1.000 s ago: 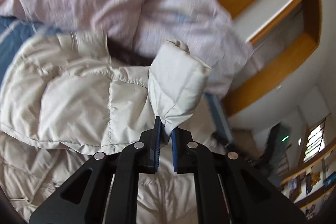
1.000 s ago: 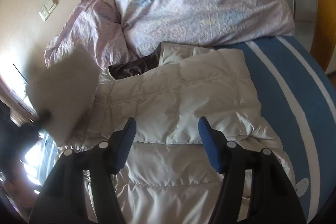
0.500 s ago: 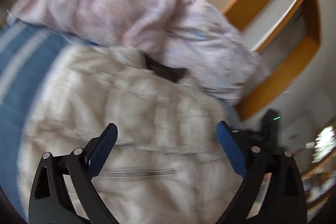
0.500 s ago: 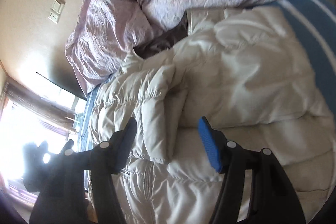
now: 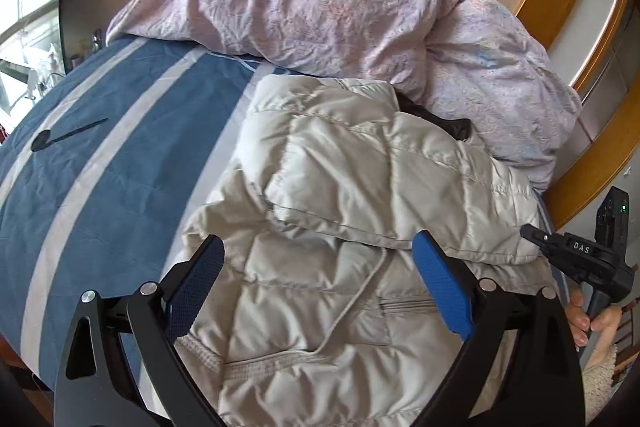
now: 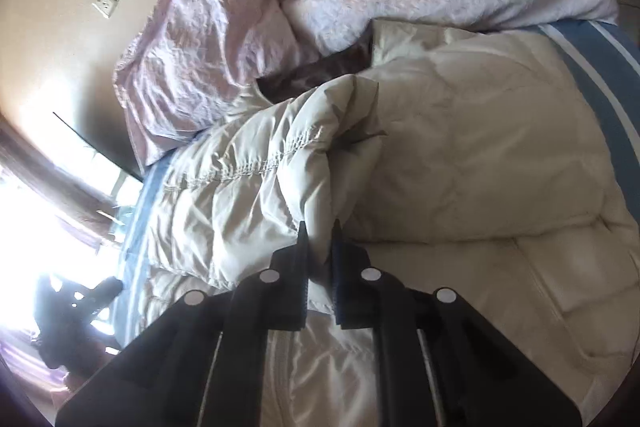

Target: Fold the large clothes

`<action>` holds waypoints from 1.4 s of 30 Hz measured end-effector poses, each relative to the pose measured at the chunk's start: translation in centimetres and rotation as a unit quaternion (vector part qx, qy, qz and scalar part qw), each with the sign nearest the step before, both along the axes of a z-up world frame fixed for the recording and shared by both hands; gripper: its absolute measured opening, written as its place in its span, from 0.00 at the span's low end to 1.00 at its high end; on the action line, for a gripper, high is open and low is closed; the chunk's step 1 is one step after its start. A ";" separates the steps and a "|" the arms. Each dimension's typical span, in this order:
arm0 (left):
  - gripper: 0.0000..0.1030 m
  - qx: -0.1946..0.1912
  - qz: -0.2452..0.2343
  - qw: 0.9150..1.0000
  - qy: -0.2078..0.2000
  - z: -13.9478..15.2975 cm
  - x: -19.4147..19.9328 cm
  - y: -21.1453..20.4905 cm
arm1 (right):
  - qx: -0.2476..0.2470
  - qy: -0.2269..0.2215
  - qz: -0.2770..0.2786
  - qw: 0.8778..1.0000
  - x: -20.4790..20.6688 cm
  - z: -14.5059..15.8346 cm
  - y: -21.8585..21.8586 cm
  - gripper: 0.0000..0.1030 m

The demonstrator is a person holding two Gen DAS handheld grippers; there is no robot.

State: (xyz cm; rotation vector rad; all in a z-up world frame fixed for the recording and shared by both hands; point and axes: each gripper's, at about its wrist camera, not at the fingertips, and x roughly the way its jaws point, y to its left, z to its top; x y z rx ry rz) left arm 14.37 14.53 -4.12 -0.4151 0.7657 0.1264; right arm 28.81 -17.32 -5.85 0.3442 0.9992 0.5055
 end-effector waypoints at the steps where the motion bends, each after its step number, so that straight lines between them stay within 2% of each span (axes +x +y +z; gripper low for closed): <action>1: 0.93 0.001 0.001 1.000 0.001 0.0 -0.1 0.1 | -0.003 0.008 -0.002 1.000 0.1 -0.4 -0.1 0.10; 6: 0.93 0.014 0.002 1.000 0.003 -0.3 -0.8 0.5 | -0.008 0.031 -0.012 0.999 0.0 -1.7 -0.3 0.11; 12: 0.93 0.017 0.014 1.000 0.014 -1.1 -1.5 1.9 | -0.004 0.083 -0.025 0.996 1.2 -3.9 -0.7 0.15; 15: 0.93 0.015 0.018 1.000 0.017 -1.4 -2.5 2.8 | 0.000 0.087 -0.014 0.996 1.2 -3.6 -1.1 0.18; 18: 0.93 0.012 0.020 1.000 0.013 -1.4 -3.9 4.0 | 0.006 0.058 -0.010 0.998 -0.3 -1.3 -2.7 0.34; 20: 0.93 0.006 0.022 1.000 0.009 -1.3 -5.2 5.0 | 0.027 0.027 -0.019 0.999 -1.8 0.7 -5.2 0.59; 25: 0.93 -0.001 0.022 1.000 0.007 -1.4 -7.8 7.1 | 0.051 -0.009 -0.054 0.997 -5.2 3.3 -12.6 0.72; 28: 0.93 -0.024 0.017 0.999 0.013 -2.2 -9.1 8.2 | 0.052 -0.005 -0.088 0.995 -7.6 2.9 -17.7 0.73; 33: 0.93 -0.067 0.009 0.997 0.027 -3.8 -10.6 9.3 | 0.041 0.015 -0.133 0.990 -10.8 0.5 -23.0 0.73; 38: 0.93 -0.104 -0.012 0.994 0.023 -4.5 -11.7 9.3 | 0.072 0.047 -0.156 0.984 -12.6 -2.0 -26.8 0.73; 42: 0.91 -0.110 -0.027 0.993 0.033 -5.0 -12.0 8.5 | 0.094 0.071 -0.160 0.980 -13.3 -3.9 -28.2 0.73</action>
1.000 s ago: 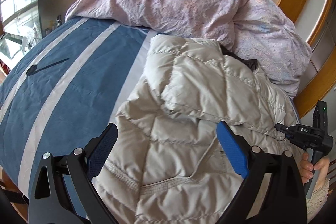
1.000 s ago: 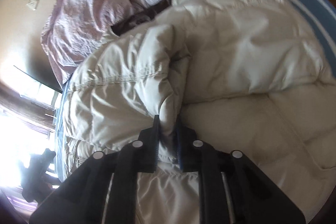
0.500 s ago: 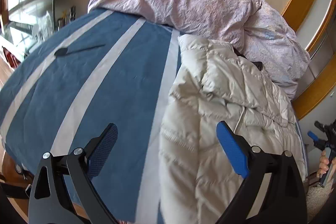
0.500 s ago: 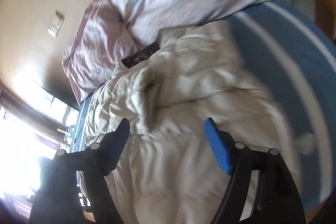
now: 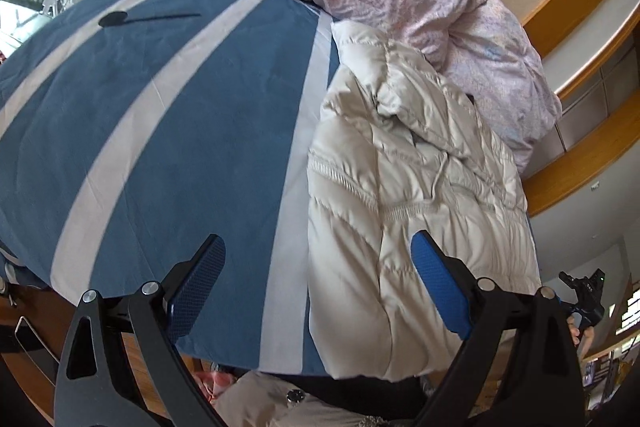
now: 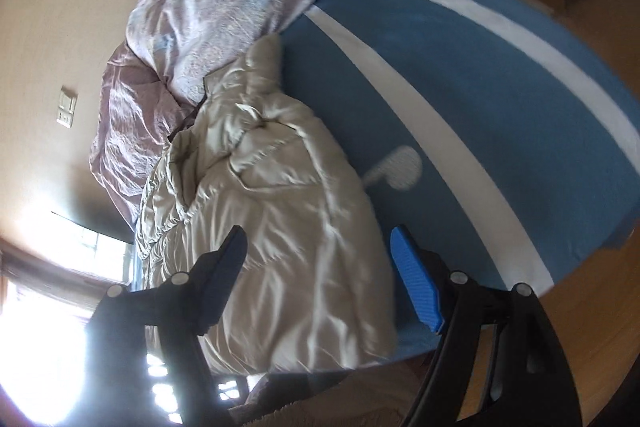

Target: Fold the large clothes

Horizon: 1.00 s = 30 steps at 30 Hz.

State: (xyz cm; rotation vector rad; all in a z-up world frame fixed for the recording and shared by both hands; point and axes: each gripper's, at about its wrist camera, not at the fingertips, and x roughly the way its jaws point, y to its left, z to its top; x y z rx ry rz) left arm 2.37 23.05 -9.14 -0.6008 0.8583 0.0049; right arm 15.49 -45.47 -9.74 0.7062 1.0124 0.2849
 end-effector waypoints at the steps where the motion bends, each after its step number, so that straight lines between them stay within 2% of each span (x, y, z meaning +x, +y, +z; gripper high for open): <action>1: 0.89 -0.002 -0.004 1.000 0.002 -0.1 0.0 -0.1 | 0.003 0.004 0.001 1.000 -0.1 -0.4 -0.1 0.73; 6: 0.85 -0.024 -0.021 0.999 0.009 -0.8 0.0 -0.8 | 0.014 0.019 0.013 1.000 -0.4 -1.6 -0.1 0.73; 16: 0.81 -0.065 -0.022 0.998 0.015 -2.0 -0.5 -1.0 | 0.046 0.041 0.045 0.997 -0.6 -3.7 0.5 0.65; 24: 0.76 -0.137 -0.042 0.990 0.003 -2.9 -0.6 -1.8 | 0.065 0.038 0.082 0.994 -0.7 -4.0 2.0 0.58; 30: 0.73 -0.143 -0.055 0.988 0.002 -3.0 -0.6 -3.0 | 0.069 0.033 0.104 0.992 -0.7 -4.0 2.6 0.54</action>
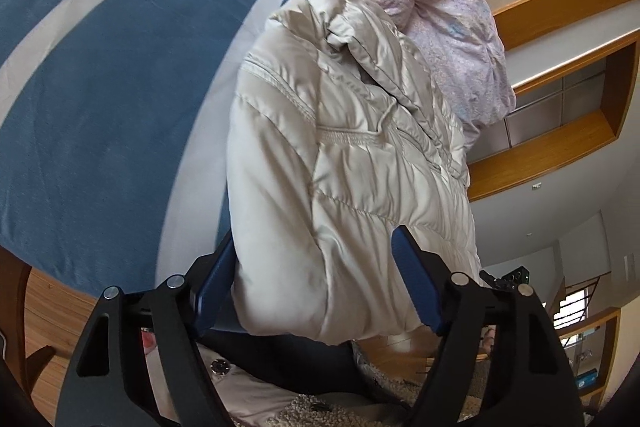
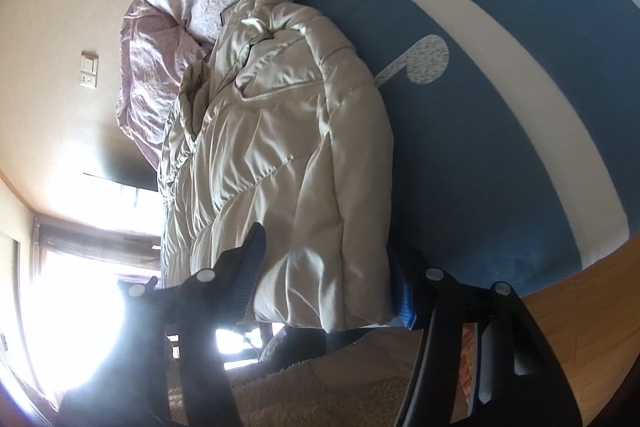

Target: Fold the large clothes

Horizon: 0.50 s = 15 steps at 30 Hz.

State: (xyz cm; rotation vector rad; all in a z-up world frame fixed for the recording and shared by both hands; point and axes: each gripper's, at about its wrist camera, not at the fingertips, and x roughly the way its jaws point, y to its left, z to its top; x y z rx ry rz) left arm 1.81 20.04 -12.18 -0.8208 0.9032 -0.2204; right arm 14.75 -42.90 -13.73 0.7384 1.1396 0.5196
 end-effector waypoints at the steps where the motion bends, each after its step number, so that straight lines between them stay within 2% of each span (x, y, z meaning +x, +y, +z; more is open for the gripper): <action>1: 0.73 -0.002 -0.001 1.000 0.000 -0.1 0.0 -0.1 | -0.002 0.000 0.003 1.000 0.0 0.0 0.1 0.53; 6: 0.72 -0.006 -0.002 1.000 -0.004 -0.2 0.0 -0.2 | -0.016 -0.007 0.023 1.000 -0.3 0.2 0.7 0.52; 9: 0.66 0.000 0.000 1.000 -0.002 -0.2 -0.1 -0.3 | -0.020 -0.011 0.030 0.999 -0.4 0.3 1.1 0.52; 10: 0.61 0.000 0.001 1.000 0.001 -0.3 -0.1 -0.4 | -0.021 -0.012 0.030 0.999 -0.4 0.3 1.2 0.50; 11: 0.57 0.002 0.003 1.000 0.003 -0.4 -0.1 -0.4 | -0.030 -0.012 0.029 0.999 -0.5 0.3 1.3 0.41; 14: 0.38 0.019 0.011 1.000 0.012 -0.5 -0.3 -0.6 | -0.035 -0.011 0.023 0.999 -0.6 0.3 1.7 0.25; 15: 0.31 0.021 0.012 1.000 0.012 -0.5 -0.3 -0.6 | -0.032 -0.013 0.018 0.999 -0.7 0.5 1.7 0.23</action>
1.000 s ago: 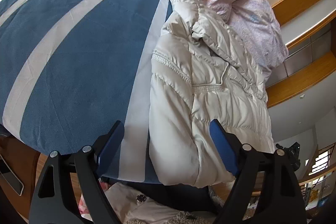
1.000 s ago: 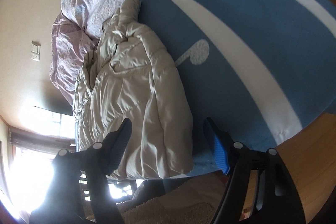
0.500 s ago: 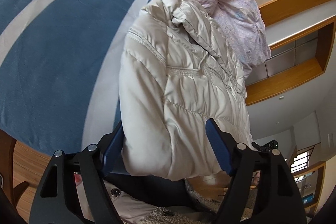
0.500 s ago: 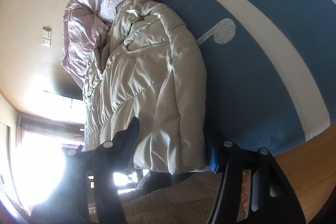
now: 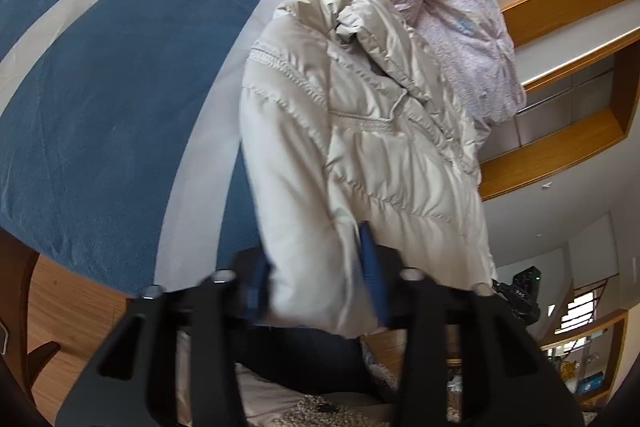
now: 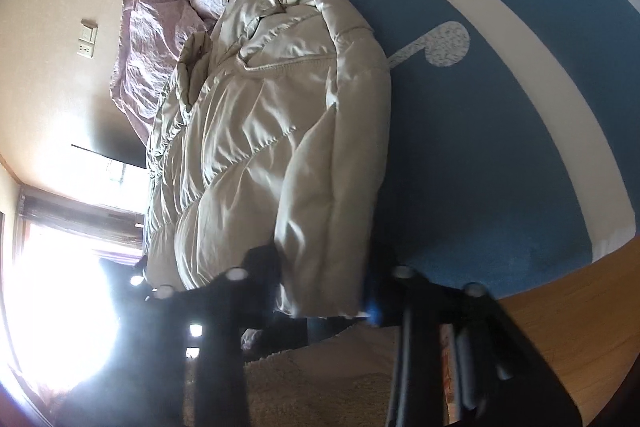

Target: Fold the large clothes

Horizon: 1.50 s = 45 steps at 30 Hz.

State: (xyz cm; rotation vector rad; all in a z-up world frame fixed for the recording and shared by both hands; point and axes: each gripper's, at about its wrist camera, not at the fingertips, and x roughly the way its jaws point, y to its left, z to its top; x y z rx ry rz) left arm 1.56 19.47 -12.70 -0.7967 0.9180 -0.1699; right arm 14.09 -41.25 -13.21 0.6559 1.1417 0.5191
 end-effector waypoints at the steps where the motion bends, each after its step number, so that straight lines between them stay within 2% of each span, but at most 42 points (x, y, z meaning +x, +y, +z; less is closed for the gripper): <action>1: 0.25 0.000 0.002 1.000 -0.002 0.0 -0.1 0.0 | 0.003 -0.004 -0.003 1.000 0.0 0.2 -0.1 0.20; 4: 0.17 0.000 0.002 1.000 -0.019 0.8 -0.2 0.0 | 0.020 -0.030 -0.013 0.999 -0.4 1.6 -0.3 0.17; 7: 0.15 0.008 0.000 0.999 -0.033 1.8 -0.3 0.0 | 0.028 -0.060 -0.021 0.998 -0.8 3.4 -0.5 0.16; 16: 0.12 -0.016 0.018 0.996 -0.091 4.0 -1.2 1.0 | 0.045 -0.122 -0.049 0.990 -1.6 6.6 -0.6 0.15; 22: 0.10 -0.028 0.033 0.991 -0.125 5.9 -1.2 1.9 | 0.079 -0.159 -0.077 0.981 -1.5 8.4 -1.2 0.15; 26: 0.09 -0.013 0.033 0.989 -0.140 6.9 -0.3 1.7 | 0.101 -0.179 -0.091 0.974 -0.8 9.6 -1.0 0.14; 34: 0.09 -0.002 0.037 0.986 -0.162 9.2 1.4 2.0 | 0.114 -0.211 -0.105 0.965 0.7 12.3 -1.0 0.14; 40: 0.09 0.004 0.040 0.983 -0.181 10.9 3.3 2.2 | 0.110 -0.232 -0.119 0.959 1.6 13.3 -0.8 0.14; 45: 0.09 0.024 0.037 0.980 -0.196 12.7 5.6 2.0 | 0.097 -0.251 -0.128 0.955 2.7 14.5 -0.1 0.14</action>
